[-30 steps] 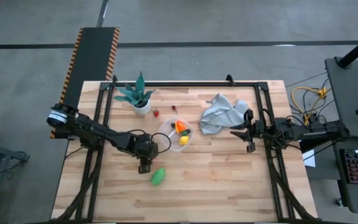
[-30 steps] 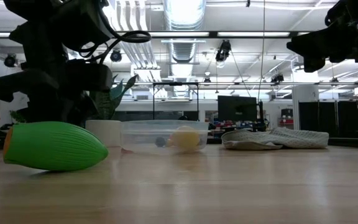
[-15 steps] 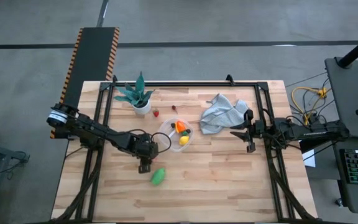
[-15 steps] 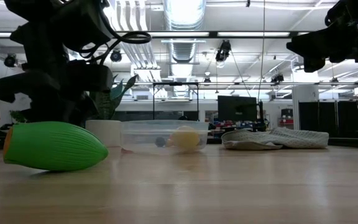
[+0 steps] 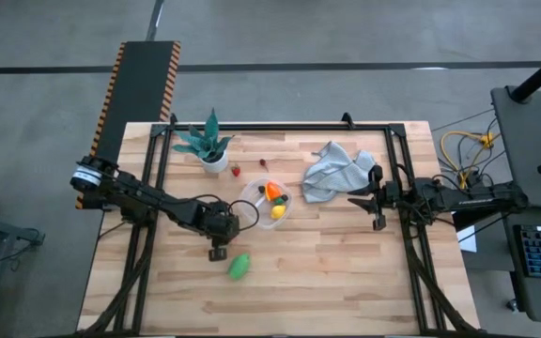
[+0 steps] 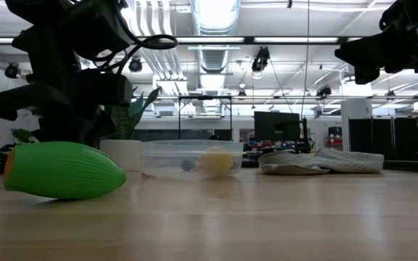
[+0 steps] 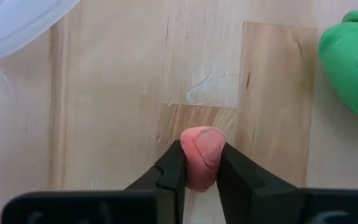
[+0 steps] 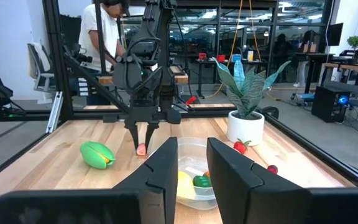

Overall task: Pick and placing Produce into tupperware
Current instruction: Put the pink peach into the transparent bin, then put the green corn into the transparent bin

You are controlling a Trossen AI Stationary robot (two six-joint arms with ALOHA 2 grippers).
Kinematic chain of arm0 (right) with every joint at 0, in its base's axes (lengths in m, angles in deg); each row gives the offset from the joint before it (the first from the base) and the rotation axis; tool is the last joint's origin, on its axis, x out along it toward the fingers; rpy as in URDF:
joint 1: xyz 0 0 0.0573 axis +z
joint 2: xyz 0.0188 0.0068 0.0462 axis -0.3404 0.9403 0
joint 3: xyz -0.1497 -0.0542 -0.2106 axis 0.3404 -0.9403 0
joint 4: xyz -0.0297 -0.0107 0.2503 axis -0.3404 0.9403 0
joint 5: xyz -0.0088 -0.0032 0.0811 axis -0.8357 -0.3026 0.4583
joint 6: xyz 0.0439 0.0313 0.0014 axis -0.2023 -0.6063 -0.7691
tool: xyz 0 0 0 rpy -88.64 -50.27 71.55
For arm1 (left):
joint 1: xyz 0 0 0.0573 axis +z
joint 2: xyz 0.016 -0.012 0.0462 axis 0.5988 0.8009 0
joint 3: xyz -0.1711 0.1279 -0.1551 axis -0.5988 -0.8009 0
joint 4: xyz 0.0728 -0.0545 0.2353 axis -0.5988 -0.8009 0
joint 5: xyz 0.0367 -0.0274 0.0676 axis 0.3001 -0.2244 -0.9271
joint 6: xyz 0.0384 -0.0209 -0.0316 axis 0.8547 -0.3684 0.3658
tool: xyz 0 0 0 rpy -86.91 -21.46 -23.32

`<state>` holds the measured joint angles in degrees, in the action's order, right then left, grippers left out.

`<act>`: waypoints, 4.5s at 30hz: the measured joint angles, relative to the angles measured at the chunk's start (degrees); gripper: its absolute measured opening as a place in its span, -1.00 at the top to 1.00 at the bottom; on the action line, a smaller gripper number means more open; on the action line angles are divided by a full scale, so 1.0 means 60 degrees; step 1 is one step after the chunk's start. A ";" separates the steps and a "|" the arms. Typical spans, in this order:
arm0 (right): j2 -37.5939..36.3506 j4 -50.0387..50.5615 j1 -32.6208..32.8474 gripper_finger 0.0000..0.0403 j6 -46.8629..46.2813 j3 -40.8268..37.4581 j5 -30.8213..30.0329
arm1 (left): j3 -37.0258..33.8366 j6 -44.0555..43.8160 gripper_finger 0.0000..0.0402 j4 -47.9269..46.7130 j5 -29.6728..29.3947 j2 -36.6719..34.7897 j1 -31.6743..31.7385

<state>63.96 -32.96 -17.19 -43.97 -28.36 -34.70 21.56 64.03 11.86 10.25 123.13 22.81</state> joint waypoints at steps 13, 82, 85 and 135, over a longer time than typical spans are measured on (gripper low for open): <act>0.0000 -0.0004 0.0001 0.62 0.0004 -0.0004 0.0000 | 0.1288 0.1124 0.81 -0.0994 -0.0219 -0.0294 0.0122; 0.0011 -0.0008 -0.0002 0.51 0.1740 0.0550 -0.0002 | 0.6745 -0.4615 0.13 -0.5401 0.1588 0.0828 0.0179; 0.0011 0.0154 -0.0002 0.47 0.1758 0.0554 0.0002 | 0.6560 -0.6367 0.05 -0.4779 0.2493 0.0832 0.0148; 0.0127 0.1293 0.0001 0.36 0.1598 0.0554 0.0042 | 1.0506 -0.8744 -0.19 -0.9124 0.1485 0.5010 -0.1106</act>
<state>64.73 -25.20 -17.19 -34.38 -25.04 -34.44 84.60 11.57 -42.89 19.16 153.19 16.17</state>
